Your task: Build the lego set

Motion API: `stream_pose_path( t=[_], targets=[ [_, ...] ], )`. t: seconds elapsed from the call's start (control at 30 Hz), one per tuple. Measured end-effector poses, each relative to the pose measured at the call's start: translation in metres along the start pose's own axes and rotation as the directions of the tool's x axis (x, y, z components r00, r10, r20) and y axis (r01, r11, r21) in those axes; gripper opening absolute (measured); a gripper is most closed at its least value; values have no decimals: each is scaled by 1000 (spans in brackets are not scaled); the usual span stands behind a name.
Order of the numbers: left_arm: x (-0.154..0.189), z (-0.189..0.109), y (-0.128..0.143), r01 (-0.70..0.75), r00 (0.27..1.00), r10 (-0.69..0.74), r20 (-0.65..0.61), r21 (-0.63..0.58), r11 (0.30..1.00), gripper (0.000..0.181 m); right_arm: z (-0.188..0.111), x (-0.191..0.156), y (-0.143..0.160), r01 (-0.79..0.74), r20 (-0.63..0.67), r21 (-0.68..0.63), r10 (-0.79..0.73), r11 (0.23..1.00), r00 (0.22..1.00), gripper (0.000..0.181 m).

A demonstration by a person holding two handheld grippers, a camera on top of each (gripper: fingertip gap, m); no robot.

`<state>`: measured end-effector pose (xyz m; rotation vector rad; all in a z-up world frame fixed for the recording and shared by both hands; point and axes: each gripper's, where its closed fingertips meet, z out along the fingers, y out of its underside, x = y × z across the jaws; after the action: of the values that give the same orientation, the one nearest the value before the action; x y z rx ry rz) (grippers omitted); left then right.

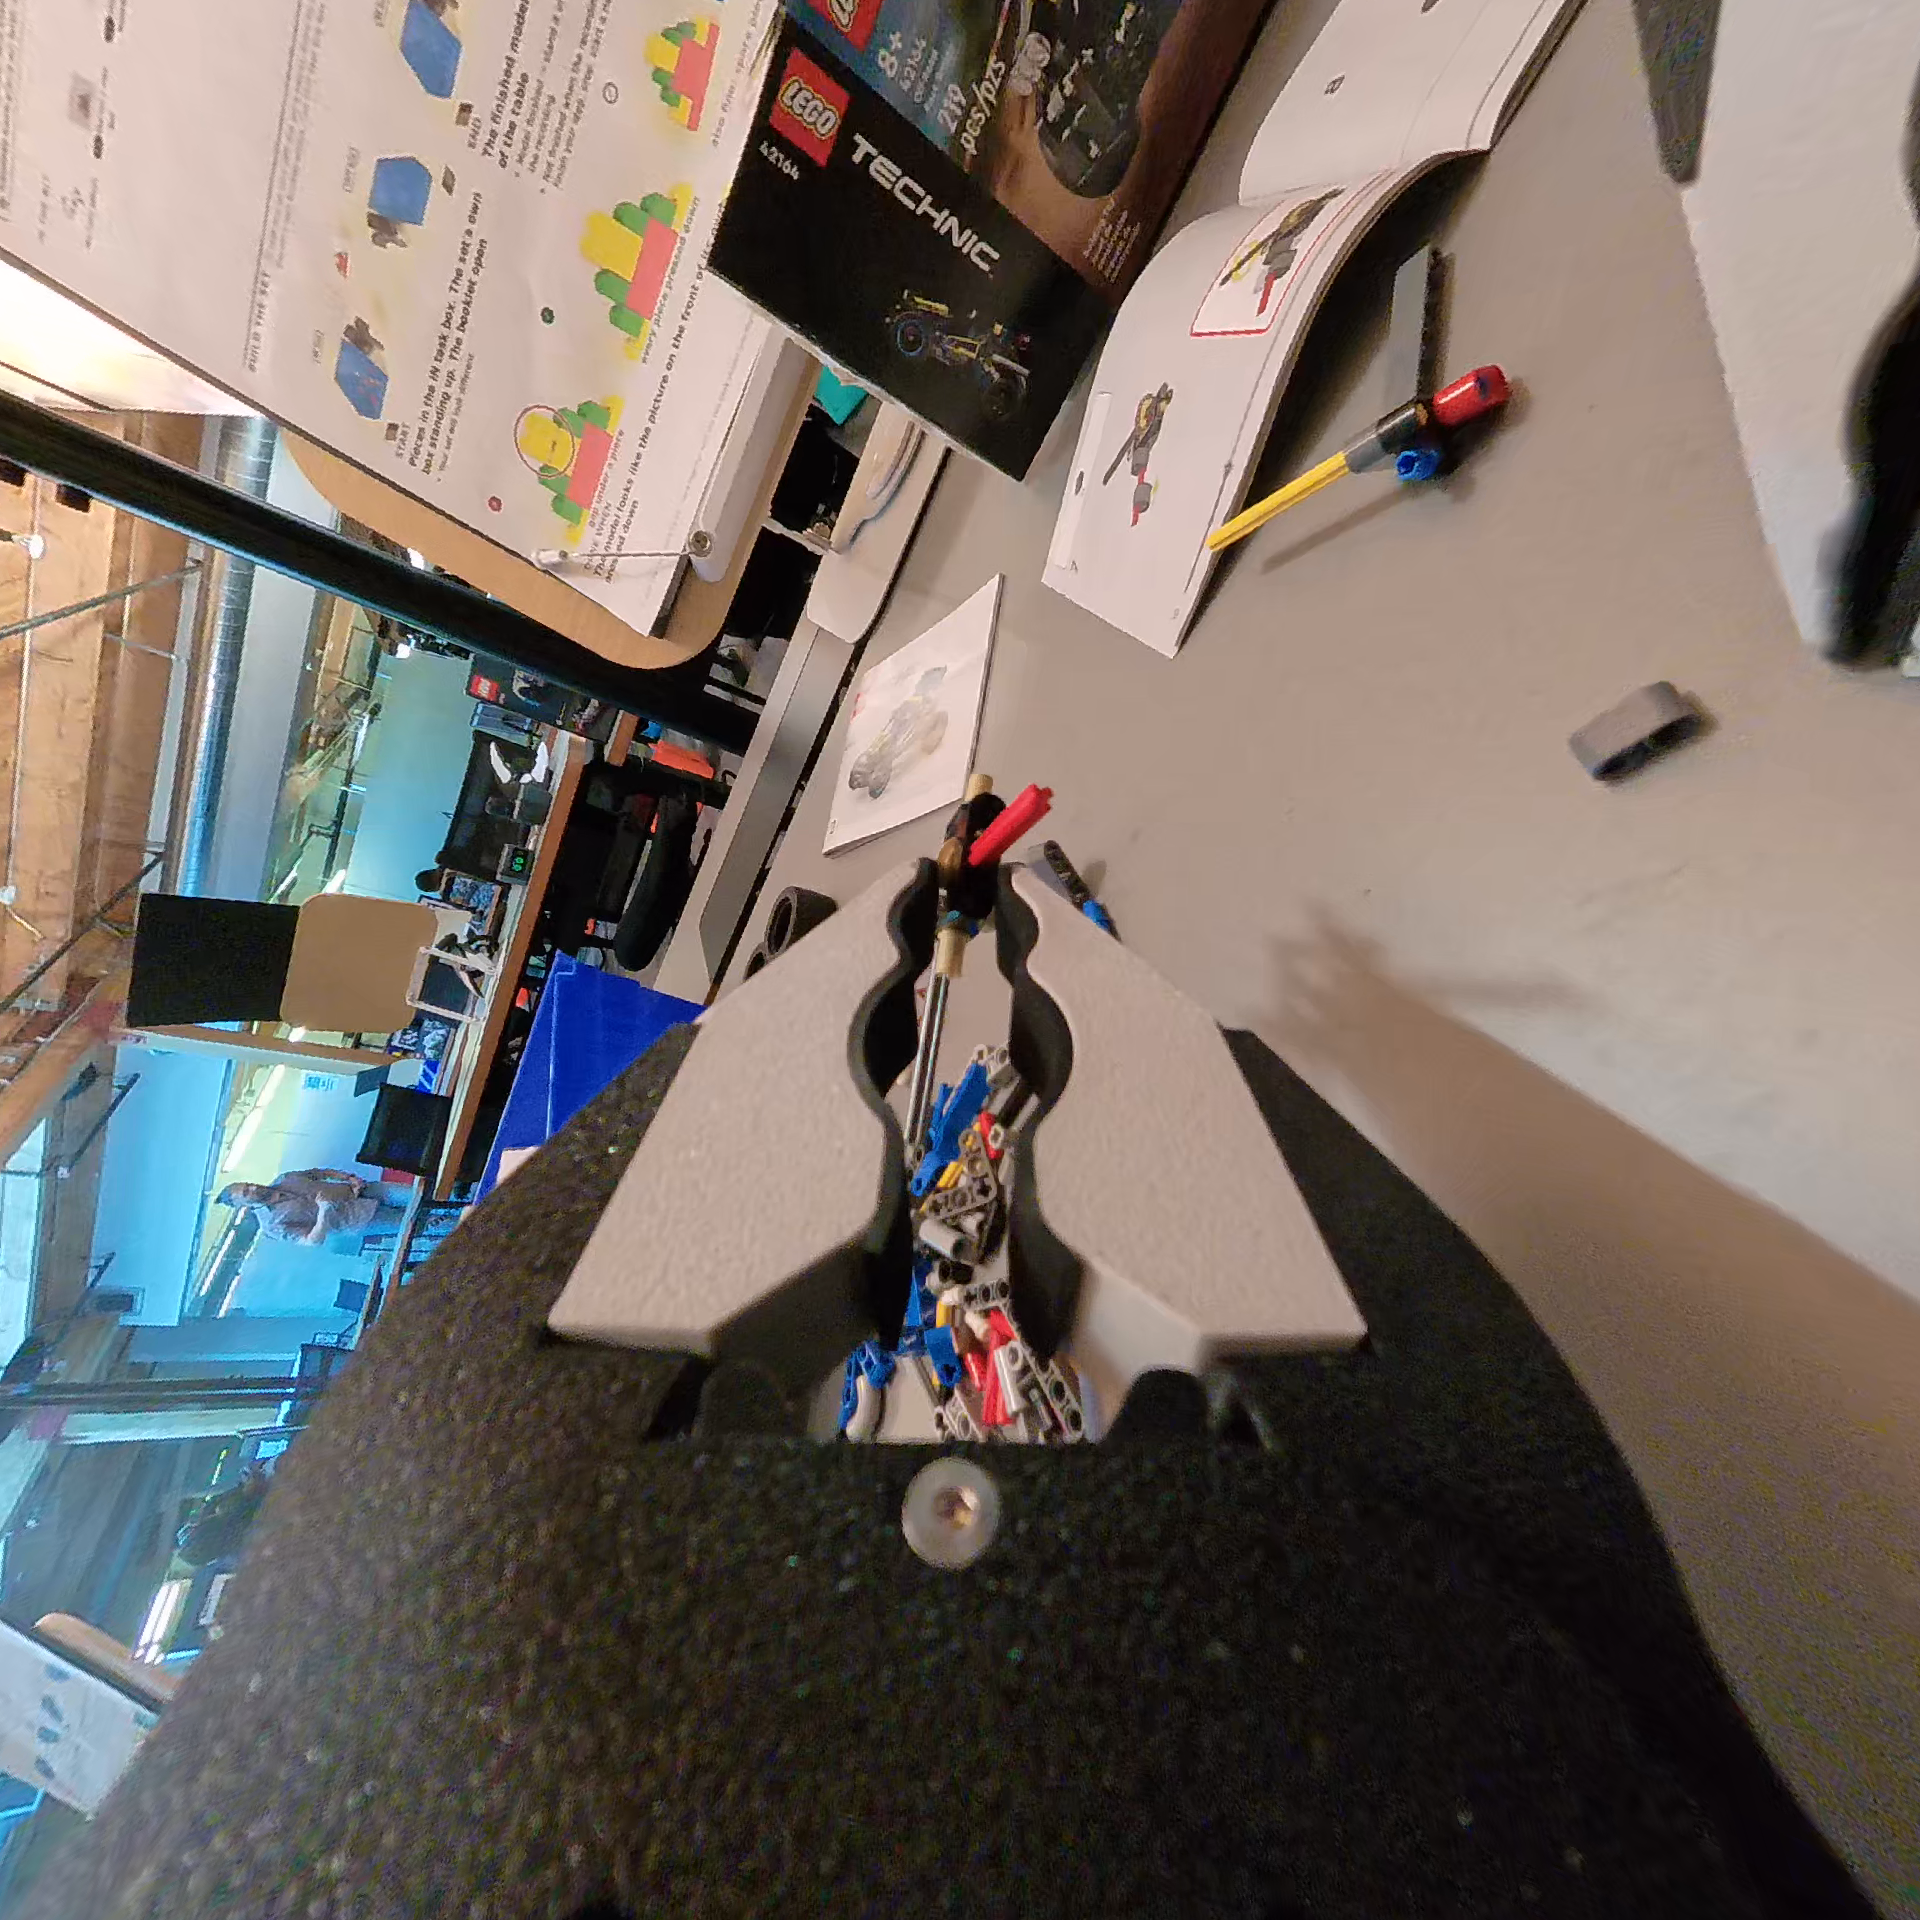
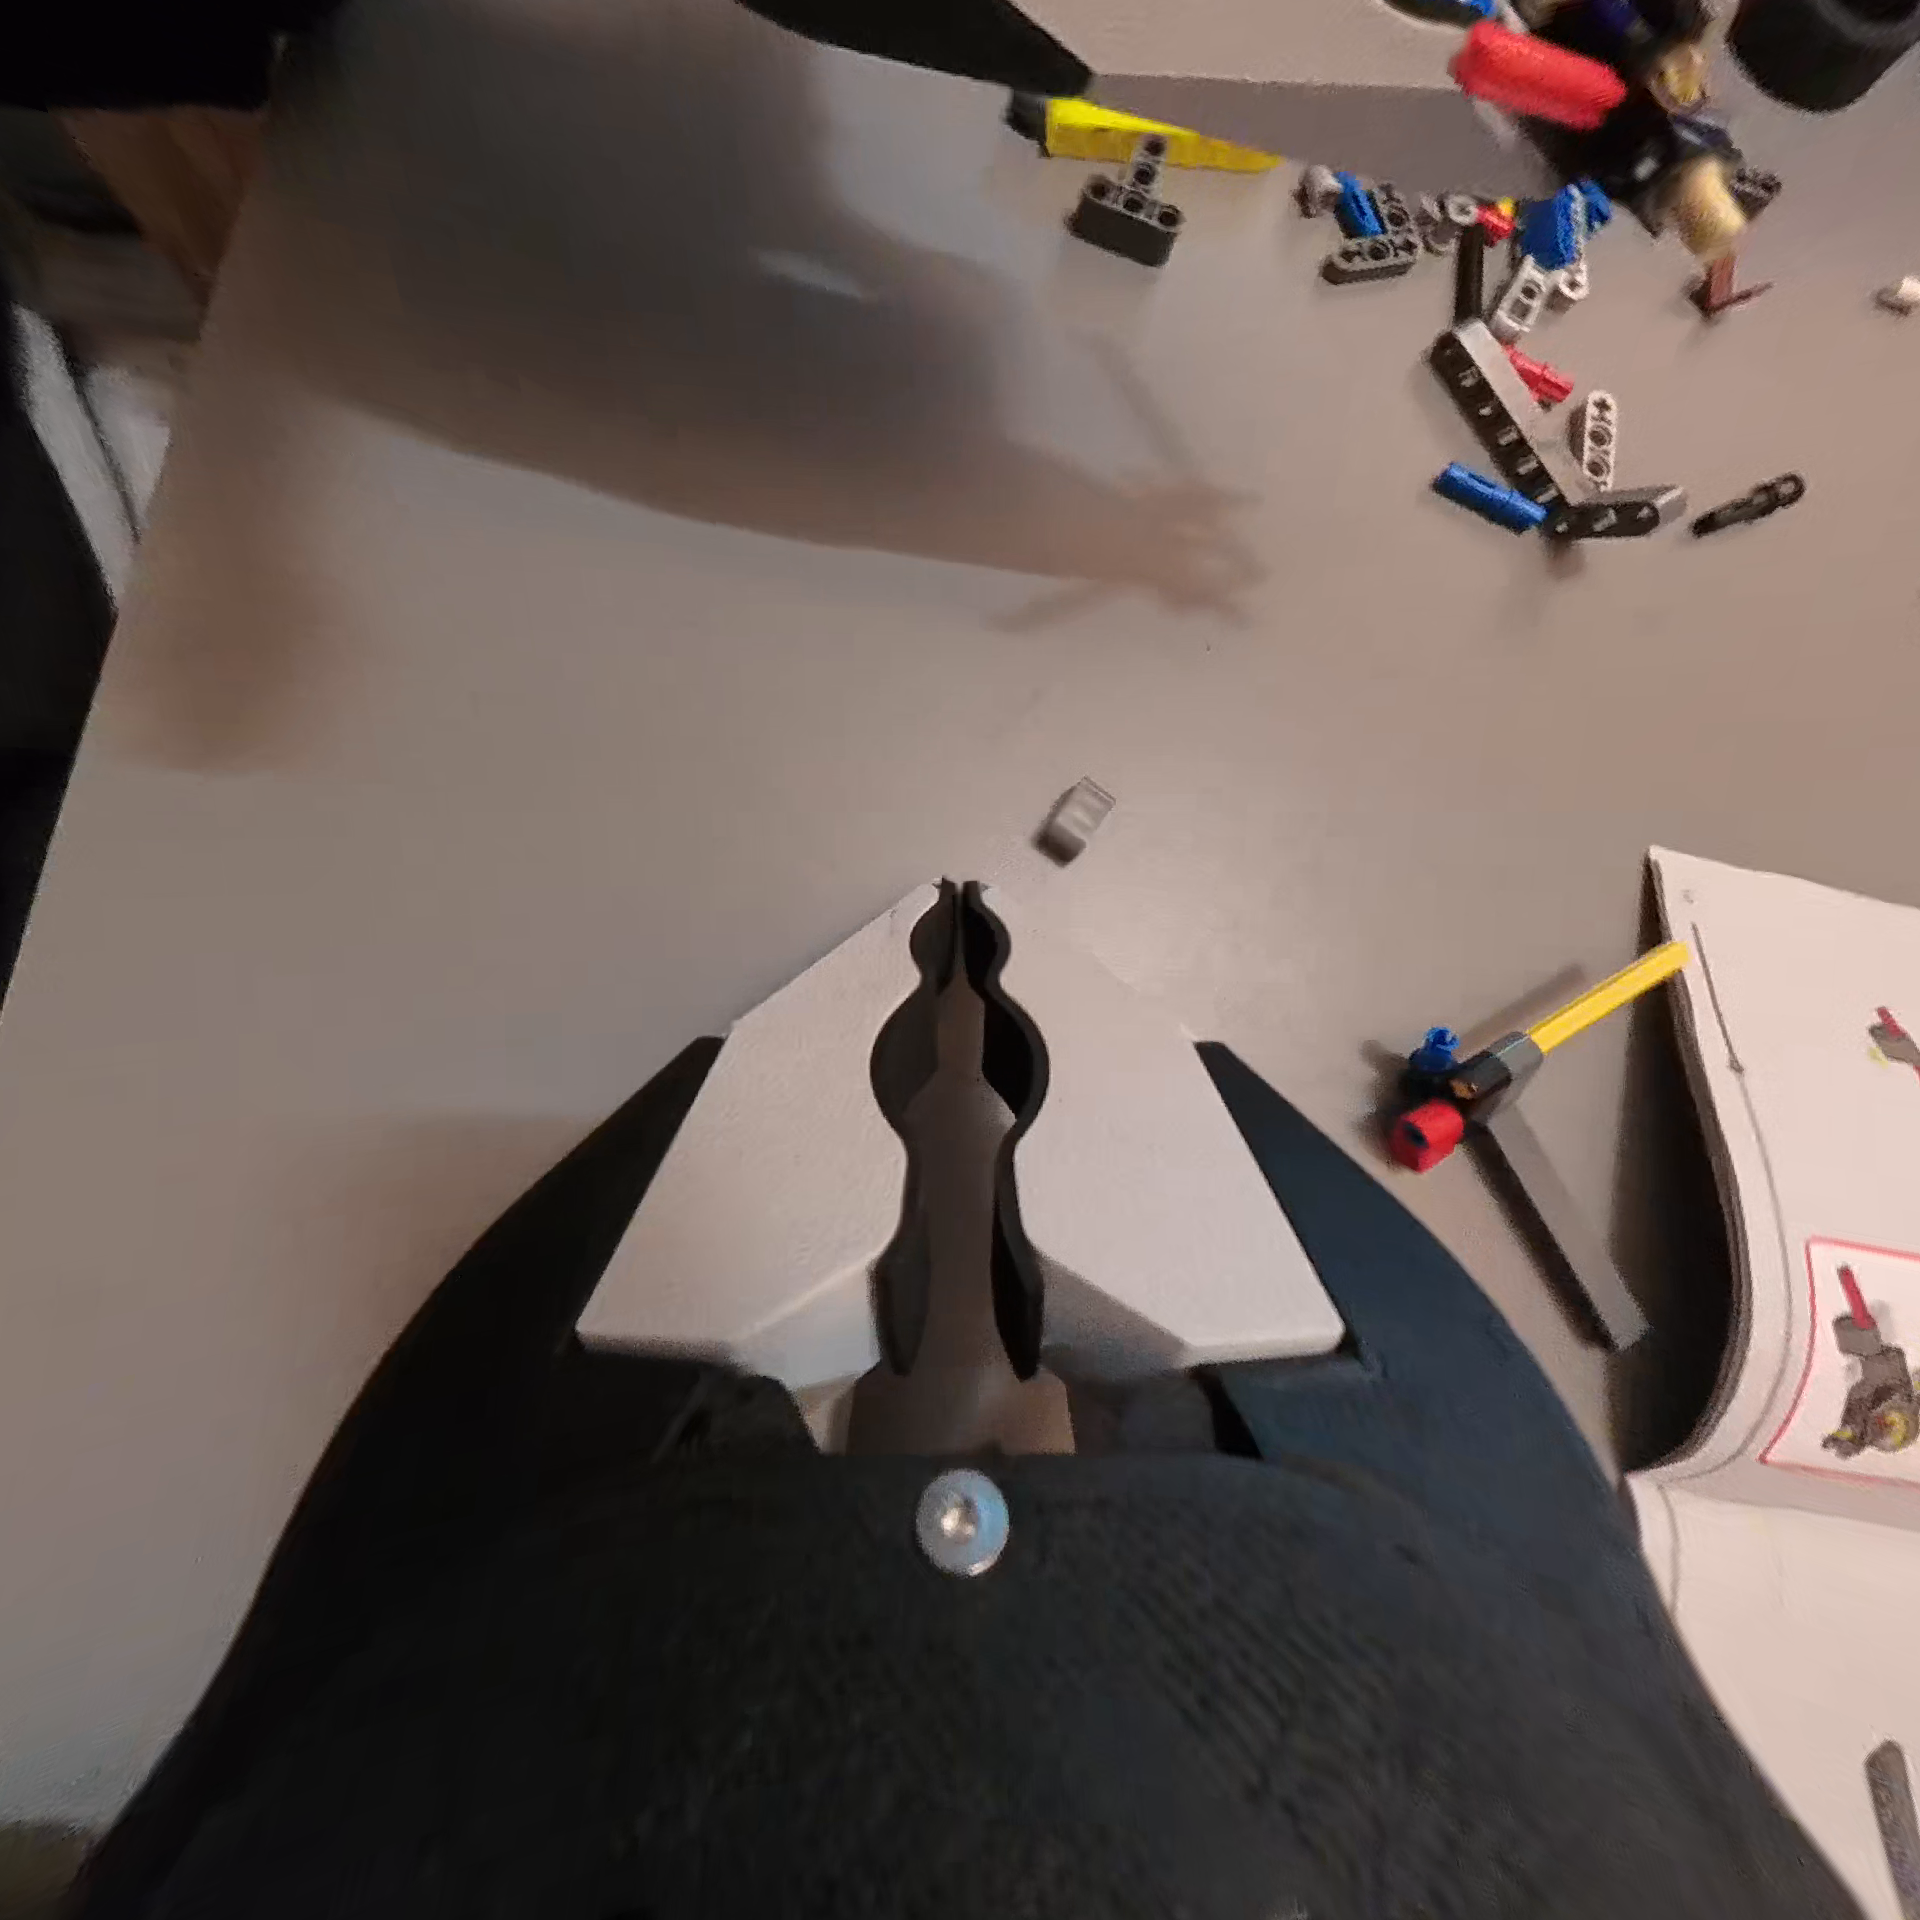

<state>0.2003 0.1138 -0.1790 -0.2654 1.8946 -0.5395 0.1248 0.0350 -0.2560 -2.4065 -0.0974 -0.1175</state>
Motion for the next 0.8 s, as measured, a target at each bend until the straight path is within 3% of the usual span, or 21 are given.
stream_pose_path(
  t=[0.07,0.13,0.17,0.33,0.43,0.57,0.73,0.8],
  targets=[
    [-2,0,1,6,1000,-6,6,2,1000,9,-4,11,-1,-46,-83,-5,45,999,996,15],
    [-5,-1,2,12,1000,-12,11,0,1000,9,-10,22,-13,-102,-182,57,111,993,977,18],
    [-6,-1,3,15,1000,-15,14,-1,1000,9,-9,16,-20,-92,-168,80,105,993,980,18],
    [-4,0,4,18,1000,-18,7,2,1000,9,5,20,-9,70,-291,-54,-83,996,953,9],
    [-3,-1,2,16,1000,-16,3,9,1000,9,9,21,-11,101,-279,-27,-105,995,955,8],
    [-4,-1,2,16,1000,-16,2,9,1000,9,9,28,-6,18,-251,-6,-19,1000,968,0],
    [-7,-2,5,24,1000,-24,8,6,1000,8,3,31,-15,-55,-245,88,75,995,967,23],
    [-8,-2,4,29,1000,-29,6,9,1000,8,6,29,-19,-37,-236,111,62,993,970,19]
  ],
)
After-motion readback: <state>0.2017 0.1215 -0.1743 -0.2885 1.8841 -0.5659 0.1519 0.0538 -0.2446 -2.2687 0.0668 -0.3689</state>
